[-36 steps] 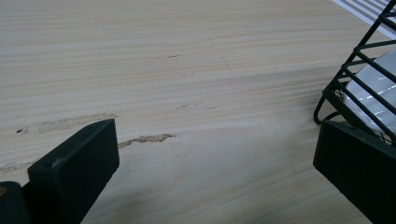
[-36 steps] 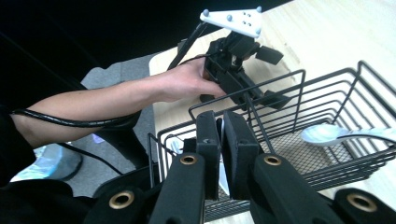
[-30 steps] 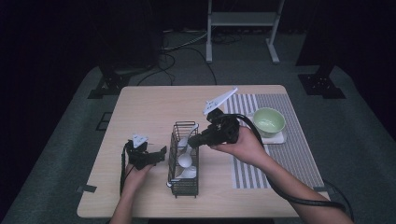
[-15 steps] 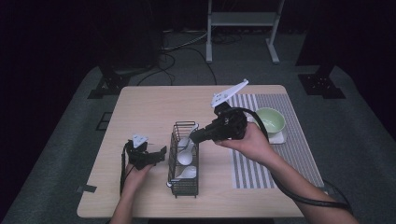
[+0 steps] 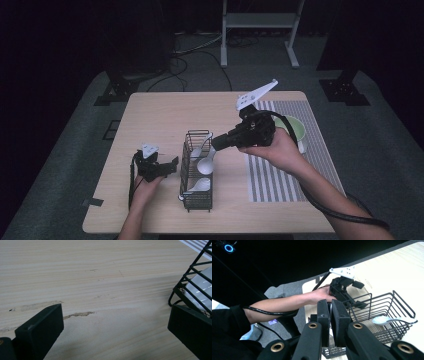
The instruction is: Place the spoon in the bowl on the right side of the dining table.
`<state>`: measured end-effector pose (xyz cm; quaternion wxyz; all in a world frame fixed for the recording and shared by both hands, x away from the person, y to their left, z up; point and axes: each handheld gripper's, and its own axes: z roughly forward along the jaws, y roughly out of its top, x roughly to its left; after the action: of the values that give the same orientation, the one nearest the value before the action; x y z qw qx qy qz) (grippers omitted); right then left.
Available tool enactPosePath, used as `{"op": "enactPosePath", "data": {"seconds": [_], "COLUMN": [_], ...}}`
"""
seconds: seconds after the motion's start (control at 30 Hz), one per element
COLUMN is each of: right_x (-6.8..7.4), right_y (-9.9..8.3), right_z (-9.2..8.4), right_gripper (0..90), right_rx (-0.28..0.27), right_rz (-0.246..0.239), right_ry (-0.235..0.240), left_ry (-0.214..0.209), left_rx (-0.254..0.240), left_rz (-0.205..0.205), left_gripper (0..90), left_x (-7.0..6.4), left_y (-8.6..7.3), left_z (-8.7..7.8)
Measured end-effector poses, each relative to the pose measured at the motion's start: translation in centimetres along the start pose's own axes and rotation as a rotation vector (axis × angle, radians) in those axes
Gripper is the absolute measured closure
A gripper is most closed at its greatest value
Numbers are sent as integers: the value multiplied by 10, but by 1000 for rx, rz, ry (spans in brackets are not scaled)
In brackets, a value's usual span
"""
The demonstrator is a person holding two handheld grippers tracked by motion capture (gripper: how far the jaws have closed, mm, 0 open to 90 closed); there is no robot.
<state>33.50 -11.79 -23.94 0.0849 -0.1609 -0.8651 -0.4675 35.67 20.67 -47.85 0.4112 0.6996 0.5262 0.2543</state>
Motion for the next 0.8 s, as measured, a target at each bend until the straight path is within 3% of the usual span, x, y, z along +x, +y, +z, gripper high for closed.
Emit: {"op": "enactPosePath", "data": {"seconds": [0.4, 0.8], "right_x": [-4, -22], "right_y": [-5, -27], "right_z": [-22, -37], "right_gripper": [855, 855], "right_rx": [-11, -26], "right_rz": [26, 86], "right_ry": [-34, -63], "left_ry": [1, 2], "left_rx": [-3, -2], "left_rz": [-3, -5], "left_gripper": [0, 0], "left_x": [0, 0], "left_y": [0, 0], "left_z": [0, 0]}}
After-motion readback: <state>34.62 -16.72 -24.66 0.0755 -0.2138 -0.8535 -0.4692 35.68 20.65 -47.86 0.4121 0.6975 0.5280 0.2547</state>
